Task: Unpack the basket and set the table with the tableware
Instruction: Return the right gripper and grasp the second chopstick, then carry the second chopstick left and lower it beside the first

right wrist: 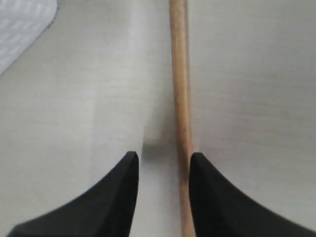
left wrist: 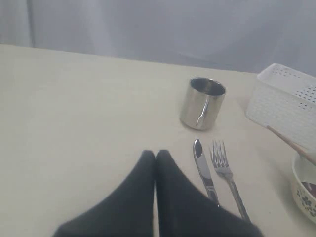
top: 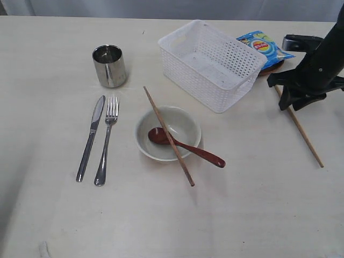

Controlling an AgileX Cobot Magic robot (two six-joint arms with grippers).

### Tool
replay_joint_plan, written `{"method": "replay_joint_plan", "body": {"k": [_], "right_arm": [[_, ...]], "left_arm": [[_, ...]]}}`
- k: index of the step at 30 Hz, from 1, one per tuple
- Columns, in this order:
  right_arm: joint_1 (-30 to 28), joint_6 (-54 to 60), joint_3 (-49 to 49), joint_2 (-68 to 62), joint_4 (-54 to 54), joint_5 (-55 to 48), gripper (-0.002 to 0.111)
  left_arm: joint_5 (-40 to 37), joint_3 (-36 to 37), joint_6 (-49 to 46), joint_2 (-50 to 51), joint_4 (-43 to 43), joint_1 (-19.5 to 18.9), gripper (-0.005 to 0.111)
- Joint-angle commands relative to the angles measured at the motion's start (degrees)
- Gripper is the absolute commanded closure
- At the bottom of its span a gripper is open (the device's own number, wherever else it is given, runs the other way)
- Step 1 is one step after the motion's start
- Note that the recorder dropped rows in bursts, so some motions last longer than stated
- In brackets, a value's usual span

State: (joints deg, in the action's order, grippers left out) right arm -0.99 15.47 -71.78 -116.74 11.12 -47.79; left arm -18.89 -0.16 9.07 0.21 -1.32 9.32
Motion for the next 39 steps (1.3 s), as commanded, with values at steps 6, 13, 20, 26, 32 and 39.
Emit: {"method": "replay_joint_plan", "body": {"k": [6, 13, 20, 26, 32, 39], "right_arm": [[-0.06, 0.09, -0.09, -2.26, -0.71, 0.11, 0.084], [-0.06, -1.68, -0.09, -3.23, -2.93, -0.51, 0.096], [-0.06, -13.34, -0.09, -2.86, -10.76, -3.50, 0.109], [-0.06, -13.34, -0.09, 3.32, -7.81, -3.88, 0.109], [0.82, -12.46, -0.09, 12.75, -1.73, -3.89, 0.109], [13.30, -12.46, -0.18, 21.05, 0.91, -7.17, 0.109]], "left_arm": [[0.63, 0.16, -0.03, -0.21, -0.37, -0.06, 0.107], [0.63, 0.16, -0.03, -0.21, -0.37, -0.06, 0.107], [0.63, 0.16, -0.03, -0.21, -0.37, -0.06, 0.107], [0.63, 0.16, -0.03, -0.21, -0.37, -0.06, 0.107], [0.63, 0.16, -0.03, -0.21, -0.37, -0.06, 0.107], [0.63, 0.16, -0.03, -0.21, -0.37, -0.06, 0.107]]}}
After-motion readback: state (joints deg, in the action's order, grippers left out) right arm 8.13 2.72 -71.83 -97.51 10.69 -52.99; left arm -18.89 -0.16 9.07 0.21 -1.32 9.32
